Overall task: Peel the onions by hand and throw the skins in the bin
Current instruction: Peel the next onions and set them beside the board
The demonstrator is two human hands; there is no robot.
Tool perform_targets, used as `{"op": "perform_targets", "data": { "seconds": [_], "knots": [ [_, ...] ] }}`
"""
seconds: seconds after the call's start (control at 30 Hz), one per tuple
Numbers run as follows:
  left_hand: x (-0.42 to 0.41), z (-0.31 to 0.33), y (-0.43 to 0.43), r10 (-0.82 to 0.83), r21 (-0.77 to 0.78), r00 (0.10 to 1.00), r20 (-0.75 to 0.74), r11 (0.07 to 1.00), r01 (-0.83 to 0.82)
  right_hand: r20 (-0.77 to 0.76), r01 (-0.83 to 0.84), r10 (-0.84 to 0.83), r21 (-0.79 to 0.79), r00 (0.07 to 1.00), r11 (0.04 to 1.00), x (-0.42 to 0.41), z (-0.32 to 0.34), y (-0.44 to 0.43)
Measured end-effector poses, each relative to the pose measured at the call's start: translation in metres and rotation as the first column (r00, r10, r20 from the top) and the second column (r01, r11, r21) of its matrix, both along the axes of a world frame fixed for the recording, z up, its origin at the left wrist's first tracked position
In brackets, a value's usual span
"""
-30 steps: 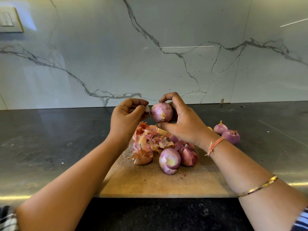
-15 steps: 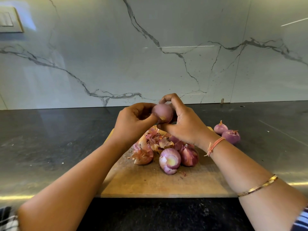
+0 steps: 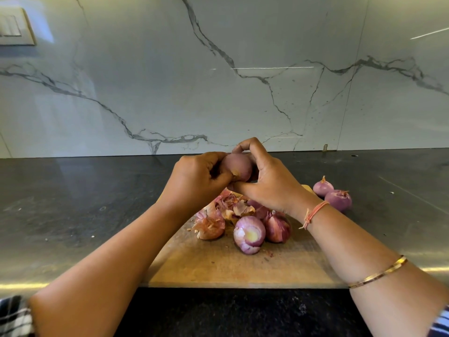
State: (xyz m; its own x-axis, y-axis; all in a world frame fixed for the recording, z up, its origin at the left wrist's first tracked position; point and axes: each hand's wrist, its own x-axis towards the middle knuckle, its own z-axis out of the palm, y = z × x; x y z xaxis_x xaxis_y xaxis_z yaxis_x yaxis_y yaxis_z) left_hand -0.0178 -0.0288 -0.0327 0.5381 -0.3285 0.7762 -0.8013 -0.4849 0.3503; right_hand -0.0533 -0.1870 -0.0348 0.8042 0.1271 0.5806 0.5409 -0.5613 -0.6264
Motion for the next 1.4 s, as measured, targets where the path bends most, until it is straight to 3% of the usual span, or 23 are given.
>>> {"op": "perform_targets", "data": {
  "seconds": [0.23,0.33,0.47,0.67,0.8,1.0,1.2,1.4],
  "knots": [
    [0.003,0.001,0.003,0.011,0.049,0.999,0.044,0.999,-0.013,-0.023,-0.02,0.021,0.033,1.0,0.999,-0.001,0.001,-0.001],
    [0.007,0.002,0.005,0.032,-0.033,0.999,-0.003,0.999,-0.032,-0.035,-0.043,0.045,0.041,0.998,0.998,-0.001,0.002,-0.001],
    [0.009,-0.001,0.003,-0.039,-0.177,0.982,-0.185,0.984,0.006,-0.056,-0.092,0.098,0.1,0.994,0.991,0.001,0.001,-0.002],
    [0.007,-0.001,-0.001,-0.188,-0.385,0.921,-0.341,0.922,0.045,-0.063,-0.149,0.176,0.307,0.982,0.94,0.005,0.001,-0.003],
    [0.002,-0.006,-0.005,-0.109,-0.243,0.96,-0.256,0.969,0.045,-0.139,-0.171,0.256,0.442,0.957,0.881,0.007,-0.001,-0.001],
    [0.001,-0.006,-0.006,-0.082,-0.233,0.973,-0.215,0.972,0.03,-0.126,-0.143,0.208,0.394,0.97,0.908,0.007,0.001,0.0],
    [0.006,-0.005,-0.003,-0.116,-0.347,0.927,-0.357,0.938,-0.016,-0.14,-0.198,0.278,0.417,0.95,0.887,0.001,0.006,0.002],
    [0.01,-0.007,-0.001,-0.107,-0.278,0.899,-0.425,0.961,-0.017,-0.175,-0.091,0.206,0.509,0.963,0.856,0.003,0.007,-0.003]
  ]
}}
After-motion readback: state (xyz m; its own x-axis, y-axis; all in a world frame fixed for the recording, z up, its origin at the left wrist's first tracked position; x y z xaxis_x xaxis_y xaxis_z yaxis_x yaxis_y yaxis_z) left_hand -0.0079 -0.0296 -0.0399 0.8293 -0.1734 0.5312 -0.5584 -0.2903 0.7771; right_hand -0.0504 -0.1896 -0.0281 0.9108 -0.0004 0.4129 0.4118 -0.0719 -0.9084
